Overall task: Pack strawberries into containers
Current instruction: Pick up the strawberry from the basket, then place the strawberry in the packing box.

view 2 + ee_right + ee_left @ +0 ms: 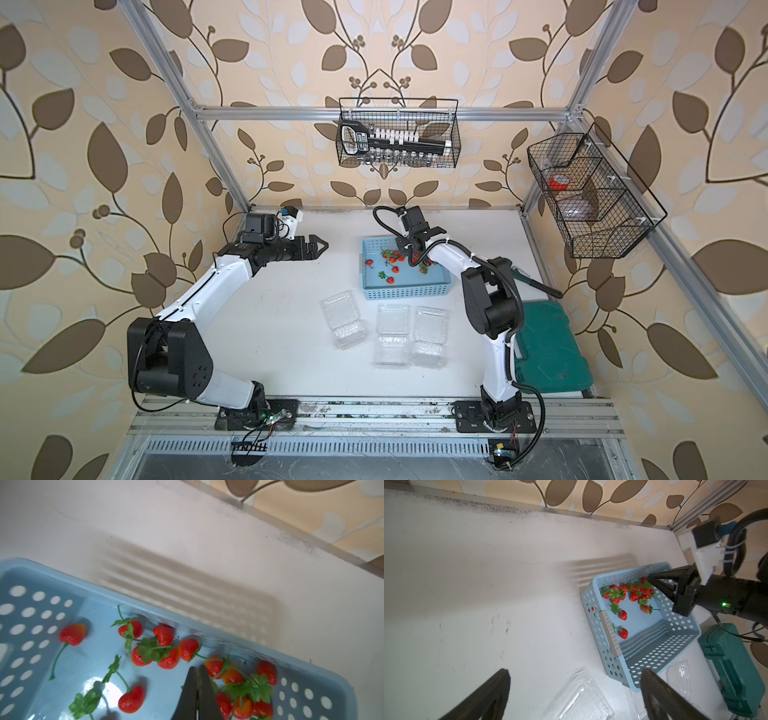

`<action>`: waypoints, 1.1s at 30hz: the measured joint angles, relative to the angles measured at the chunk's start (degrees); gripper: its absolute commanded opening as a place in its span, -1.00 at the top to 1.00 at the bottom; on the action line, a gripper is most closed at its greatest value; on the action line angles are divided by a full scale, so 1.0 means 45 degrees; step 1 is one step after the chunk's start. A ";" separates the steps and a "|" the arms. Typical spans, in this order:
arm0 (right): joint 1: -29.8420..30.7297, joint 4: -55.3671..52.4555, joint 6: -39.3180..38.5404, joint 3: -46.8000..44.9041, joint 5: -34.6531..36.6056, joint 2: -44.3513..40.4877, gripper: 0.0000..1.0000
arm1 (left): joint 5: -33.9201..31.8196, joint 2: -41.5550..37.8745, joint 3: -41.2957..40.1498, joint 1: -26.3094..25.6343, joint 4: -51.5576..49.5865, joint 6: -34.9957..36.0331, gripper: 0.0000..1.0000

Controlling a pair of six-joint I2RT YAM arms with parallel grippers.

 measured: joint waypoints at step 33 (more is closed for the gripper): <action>0.3293 -0.3128 0.6120 -1.1264 -0.1409 -1.2259 1.00 | -0.0729 0.0000 0.0117 -0.3060 -0.0651 0.0733 -0.98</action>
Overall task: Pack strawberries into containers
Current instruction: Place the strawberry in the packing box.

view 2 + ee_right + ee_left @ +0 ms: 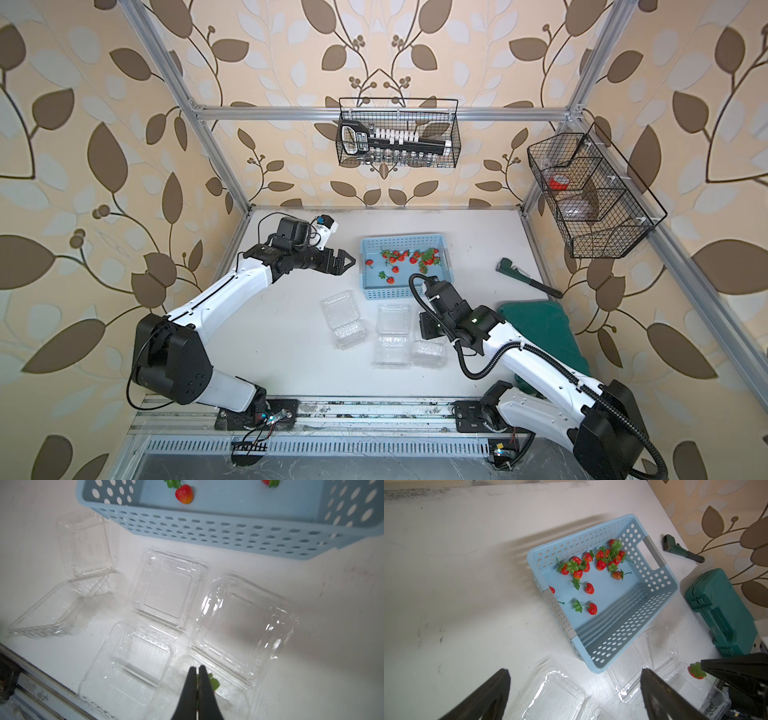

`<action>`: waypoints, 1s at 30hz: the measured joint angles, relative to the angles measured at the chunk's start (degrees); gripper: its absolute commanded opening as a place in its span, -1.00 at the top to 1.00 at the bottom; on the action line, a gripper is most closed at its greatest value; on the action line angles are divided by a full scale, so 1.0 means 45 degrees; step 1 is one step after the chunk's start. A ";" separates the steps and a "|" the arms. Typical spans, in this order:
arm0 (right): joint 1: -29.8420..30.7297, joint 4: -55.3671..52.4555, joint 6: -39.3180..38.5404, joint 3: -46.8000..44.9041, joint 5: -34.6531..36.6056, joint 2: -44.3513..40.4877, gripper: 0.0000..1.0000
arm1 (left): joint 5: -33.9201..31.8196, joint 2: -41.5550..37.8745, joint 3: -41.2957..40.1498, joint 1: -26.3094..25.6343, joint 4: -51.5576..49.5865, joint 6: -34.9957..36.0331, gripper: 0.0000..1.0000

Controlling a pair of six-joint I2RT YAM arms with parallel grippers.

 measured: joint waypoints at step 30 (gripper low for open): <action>-0.2089 0.1078 -0.1273 0.4323 0.0631 0.4143 0.05 | -0.0583 0.0000 0.0000 -0.0092 -0.0024 0.0112 -0.98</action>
